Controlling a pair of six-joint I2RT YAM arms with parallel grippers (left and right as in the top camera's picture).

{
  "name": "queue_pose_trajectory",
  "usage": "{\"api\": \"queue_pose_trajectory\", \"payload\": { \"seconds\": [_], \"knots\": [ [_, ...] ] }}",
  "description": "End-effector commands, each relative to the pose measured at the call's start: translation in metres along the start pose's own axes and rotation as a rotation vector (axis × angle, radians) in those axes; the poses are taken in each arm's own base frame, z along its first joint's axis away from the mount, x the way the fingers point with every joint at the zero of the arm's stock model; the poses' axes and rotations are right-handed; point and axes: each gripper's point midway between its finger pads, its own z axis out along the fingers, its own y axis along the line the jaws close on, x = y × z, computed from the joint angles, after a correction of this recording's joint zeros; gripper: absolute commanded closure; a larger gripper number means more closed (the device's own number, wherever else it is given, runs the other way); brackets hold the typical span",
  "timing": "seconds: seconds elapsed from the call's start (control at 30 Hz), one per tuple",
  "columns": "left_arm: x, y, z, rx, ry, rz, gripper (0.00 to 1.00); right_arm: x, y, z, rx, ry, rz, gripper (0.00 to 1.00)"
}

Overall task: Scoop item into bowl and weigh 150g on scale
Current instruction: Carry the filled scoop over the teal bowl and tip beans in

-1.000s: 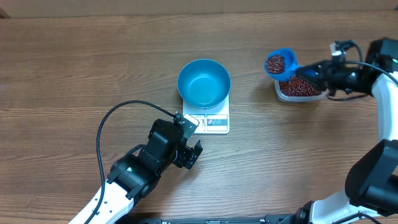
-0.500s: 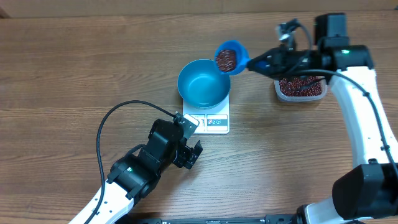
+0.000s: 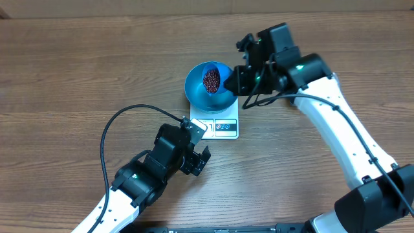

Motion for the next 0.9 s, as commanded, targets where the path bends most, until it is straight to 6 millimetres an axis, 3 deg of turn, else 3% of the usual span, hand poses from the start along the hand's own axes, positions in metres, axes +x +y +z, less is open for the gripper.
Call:
{"api": "queue_pose_trajectory", "payload": {
  "seconds": [0.0,0.2,0.87],
  "knots": [
    [0.004,0.003,0.002,-0.012,0.010,-0.005,0.00,-0.016,-0.006,-0.012,0.185,-0.110,-0.065,0.96],
    [0.004,0.003,0.002,-0.012,0.010,-0.005,0.00,-0.018,-0.013,-0.012,0.352,-0.153,-0.135,0.96],
    [0.004,0.003,0.002,-0.012,0.010,-0.005,0.00,-0.015,0.008,-0.013,0.564,-0.221,-0.332,0.96]
  ]
}}
